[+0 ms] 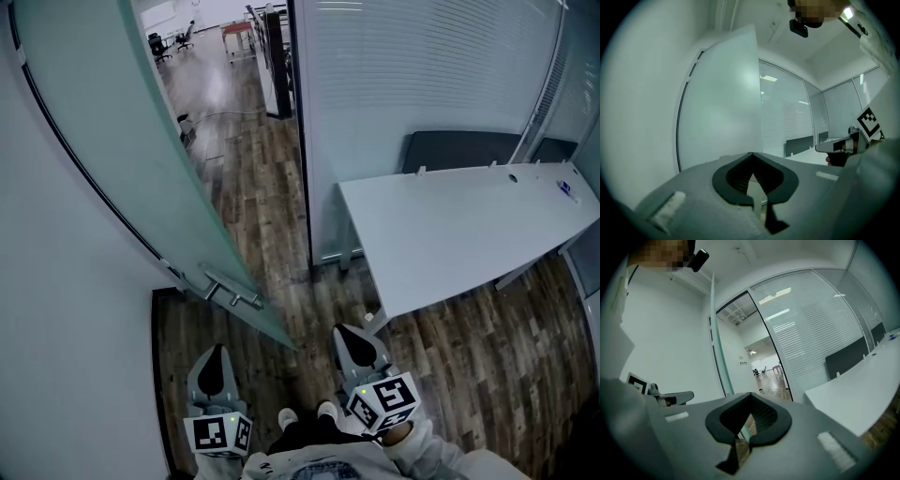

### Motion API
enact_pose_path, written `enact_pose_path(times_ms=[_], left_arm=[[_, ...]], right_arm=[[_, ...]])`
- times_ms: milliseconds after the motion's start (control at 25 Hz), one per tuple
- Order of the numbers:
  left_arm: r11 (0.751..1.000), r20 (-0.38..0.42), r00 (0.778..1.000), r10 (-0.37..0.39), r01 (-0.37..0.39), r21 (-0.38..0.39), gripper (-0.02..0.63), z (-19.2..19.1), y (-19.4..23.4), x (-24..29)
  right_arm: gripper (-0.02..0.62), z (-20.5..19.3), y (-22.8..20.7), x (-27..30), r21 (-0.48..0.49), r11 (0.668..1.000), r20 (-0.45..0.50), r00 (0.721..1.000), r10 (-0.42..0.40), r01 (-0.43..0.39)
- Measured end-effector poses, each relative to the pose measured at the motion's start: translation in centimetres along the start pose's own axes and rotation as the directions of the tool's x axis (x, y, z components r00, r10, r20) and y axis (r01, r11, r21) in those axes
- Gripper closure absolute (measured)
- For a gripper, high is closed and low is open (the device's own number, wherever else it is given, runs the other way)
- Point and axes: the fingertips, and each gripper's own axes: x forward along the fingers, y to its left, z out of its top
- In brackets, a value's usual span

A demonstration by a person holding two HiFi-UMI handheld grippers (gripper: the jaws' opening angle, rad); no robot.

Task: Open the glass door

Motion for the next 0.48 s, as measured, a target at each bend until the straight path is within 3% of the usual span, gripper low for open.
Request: enact_pose_path(times_ms=[480], left_arm=[[0.999,0.003,0.999,-0.033,0.033,0.029,0.602,0.1,2.0,-2.8]], right_arm=[[0.592,-0.6,5.2,-1.0,-0.027,1.000,0.021,1.000,-0.014,0.015]])
